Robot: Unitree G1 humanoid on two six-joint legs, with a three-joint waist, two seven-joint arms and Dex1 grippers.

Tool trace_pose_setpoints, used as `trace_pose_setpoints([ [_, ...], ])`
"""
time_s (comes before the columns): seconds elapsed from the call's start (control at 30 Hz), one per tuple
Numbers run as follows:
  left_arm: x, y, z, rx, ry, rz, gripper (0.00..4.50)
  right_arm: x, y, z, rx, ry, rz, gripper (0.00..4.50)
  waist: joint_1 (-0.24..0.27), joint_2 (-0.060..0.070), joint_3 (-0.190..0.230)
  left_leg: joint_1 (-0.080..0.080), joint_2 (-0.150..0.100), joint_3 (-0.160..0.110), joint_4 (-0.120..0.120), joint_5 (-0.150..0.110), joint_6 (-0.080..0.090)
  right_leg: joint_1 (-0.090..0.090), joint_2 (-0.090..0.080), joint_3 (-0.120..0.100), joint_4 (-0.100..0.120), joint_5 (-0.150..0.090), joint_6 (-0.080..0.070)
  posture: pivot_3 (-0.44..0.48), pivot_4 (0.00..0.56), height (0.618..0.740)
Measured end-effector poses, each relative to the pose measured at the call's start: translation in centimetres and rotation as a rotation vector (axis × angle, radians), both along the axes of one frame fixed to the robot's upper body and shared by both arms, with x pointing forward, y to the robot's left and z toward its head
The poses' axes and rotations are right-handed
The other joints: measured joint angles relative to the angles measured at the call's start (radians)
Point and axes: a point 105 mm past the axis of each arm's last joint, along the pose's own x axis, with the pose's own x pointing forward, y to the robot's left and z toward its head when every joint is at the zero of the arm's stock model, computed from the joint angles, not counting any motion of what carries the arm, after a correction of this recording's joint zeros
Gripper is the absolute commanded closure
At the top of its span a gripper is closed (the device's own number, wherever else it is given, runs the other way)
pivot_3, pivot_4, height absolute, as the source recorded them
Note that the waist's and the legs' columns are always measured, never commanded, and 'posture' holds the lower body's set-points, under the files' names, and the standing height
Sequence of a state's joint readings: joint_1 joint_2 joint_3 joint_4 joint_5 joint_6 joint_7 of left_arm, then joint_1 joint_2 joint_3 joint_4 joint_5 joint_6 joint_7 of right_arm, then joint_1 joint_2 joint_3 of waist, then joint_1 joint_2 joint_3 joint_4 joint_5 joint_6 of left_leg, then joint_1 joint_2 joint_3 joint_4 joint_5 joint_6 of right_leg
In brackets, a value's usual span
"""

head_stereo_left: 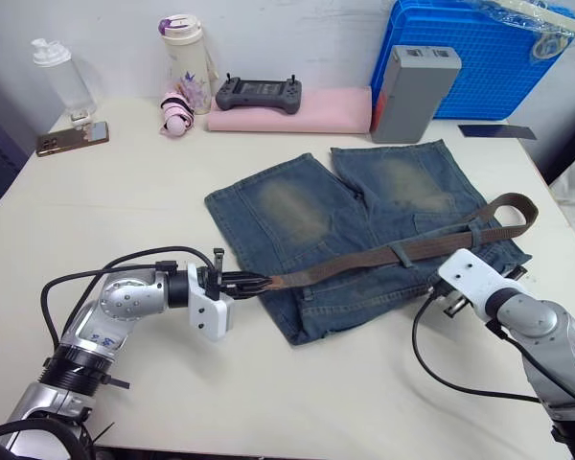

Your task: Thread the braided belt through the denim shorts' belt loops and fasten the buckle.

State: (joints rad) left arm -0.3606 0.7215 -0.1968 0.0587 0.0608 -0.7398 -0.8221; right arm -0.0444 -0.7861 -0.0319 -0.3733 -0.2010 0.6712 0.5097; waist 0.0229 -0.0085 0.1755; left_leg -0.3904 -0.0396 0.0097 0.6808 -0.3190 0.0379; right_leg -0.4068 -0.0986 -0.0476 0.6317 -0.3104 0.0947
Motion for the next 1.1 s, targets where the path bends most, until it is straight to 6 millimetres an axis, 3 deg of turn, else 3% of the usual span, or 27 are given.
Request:
trace_pose_setpoints([
  [0.07, -0.2, 0.0, -0.1, -0.009, 0.002, -0.003, 4.48, -0.3, 0.1, 0.0, 0.034, 0.010, -0.001, 3.42, 0.000, 0.000, 0.000, 0.000, 0.000, 0.000, 0.000, 0.000, 0.000, 0.000, 0.000, 0.000, 0.000, 0.000, 0.000, 0.000, 0.150, 0.725],
  [0.17, -0.8, 0.6, -0.9, -0.025, 0.013, 0.009, 4.48, -1.1, 0.5, 0.6, 0.169, 0.050, 0.009, 2.24, -0.004, 0.001, 0.000, 0.000, 0.000, 0.000, 0.000, 0.000, 0.000, 0.000, 0.000, 0.000, -0.001, 0.000, 0.000, 0.000, 0.150, 0.725],
  [0.33, -1.3, 1.5, -0.4, -0.074, -0.046, 0.024, 4.48, -4.0, 2.5, 5.4, 0.458, 0.175, 0.147, 0.09, -0.005, 0.002, 0.001, 0.001, 0.001, 0.000, 0.000, 0.000, 0.000, 0.000, 0.000, 0.001, -0.003, 0.000, 0.000, 0.000, 0.150, 0.725],
  [0.5, -1.8, 1.8, -0.1, -0.095, -0.080, 0.018, 4.48, -7.1, 7.0, 8.9, 0.788, 0.387, 0.399, 0.09, -0.009, 0.002, 0.001, 0.002, 0.003, 0.000, 0.000, -0.002, 0.000, 0.001, 0.000, 0.001, -0.005, 0.000, 0.000, 0.000, 0.150, 0.725],
  [0.53, -1.7, 1.8, 0.3, -0.105, -0.102, 0.022, 4.48, -8.1, 8.8, 9.3, 0.882, 0.466, 0.512, 0.09, -0.009, 0.002, 0.000, 0.002, 0.003, -0.001, 0.000, -0.003, 0.000, 0.001, 0.000, 0.000, -0.005, 0.000, -0.001, 0.000, 0.150, 0.725],
  [0.6, -1.7, 1.9, 0.6, -0.113, -0.121, 0.025, 4.48, -8.8, 10.3, 8.9, 0.987, 0.554, 0.583, 0.09, -0.008, 0.002, 0.000, 0.001, 0.003, -0.001, 0.000, -0.003, 0.000, 0.001, 0.000, 0.000, -0.004, 0.000, -0.001, 0.000, 0.150, 0.725],
  [0.67, -1.7, 1.9, 0.7, -0.111, -0.135, 0.024, 4.48, -7.9, 12.4, 8.3, 1.181, 0.588, 0.635, 0.09, -0.012, -0.001, -0.001, 0.001, 0.003, -0.001, -0.001, -0.003, 0.000, 0.003, 0.000, -0.001, -0.003, 0.000, -0.001, 0.000, 0.150, 0.725],
  [0.7, -1.7, 1.8, 0.9, -0.115, -0.150, 0.017, 4.48, -8.3, 13.9, 7.0, 1.247, 0.679, 0.632, 0.09, -0.015, 0.001, 0.000, 0.001, 0.002, 0.000, -0.001, -0.003, 0.000, 0.002, -0.001, 0.000, -0.003, 0.000, -0.001, 0.000, 0.150, 0.725],
  [0.83, -1.6, 1.9, 1.2, -0.117, -0.161, 0.021, 4.48, -8.9, 16.7, 5.3, 1.447, 0.794, 0.522, 0.09, -0.013, 0.002, 0.001, 0.000, 0.002, 0.000, 0.000, -0.004, 0.001, 0.001, -0.002, -0.004, -0.003, 0.000, 0.000, 0.000, 0.150, 0.725],
  [0.97, -2.0, 1.6, 1.5, -0.112, -0.178, 0.005, 4.48, -7.0, 20.3, 4.3, 1.808, 0.759, 0.277, 0.09, -0.030, 0.000, 0.000, 0.000, 0.002, 0.001, 0.000, -0.004, 0.002, 0.002, -0.002, -0.003, -0.003, 0.000, 0.000, 0.000, 0.150, 0.725],
  [1.1, -2.3, 1.7, 1.3, -0.108, -0.171, 0.006, 4.48, -4.3, 21.3, 5.1, 2.006, 0.667, 0.046, 0.09, -0.029, 0.001, 0.000, 0.001, 0.002, 0.001, 0.000, -0.003, 0.001, 0.001, -0.002, -0.002, -0.002, 0.000, 0.000, 0.000, 0.150, 0.725],
])
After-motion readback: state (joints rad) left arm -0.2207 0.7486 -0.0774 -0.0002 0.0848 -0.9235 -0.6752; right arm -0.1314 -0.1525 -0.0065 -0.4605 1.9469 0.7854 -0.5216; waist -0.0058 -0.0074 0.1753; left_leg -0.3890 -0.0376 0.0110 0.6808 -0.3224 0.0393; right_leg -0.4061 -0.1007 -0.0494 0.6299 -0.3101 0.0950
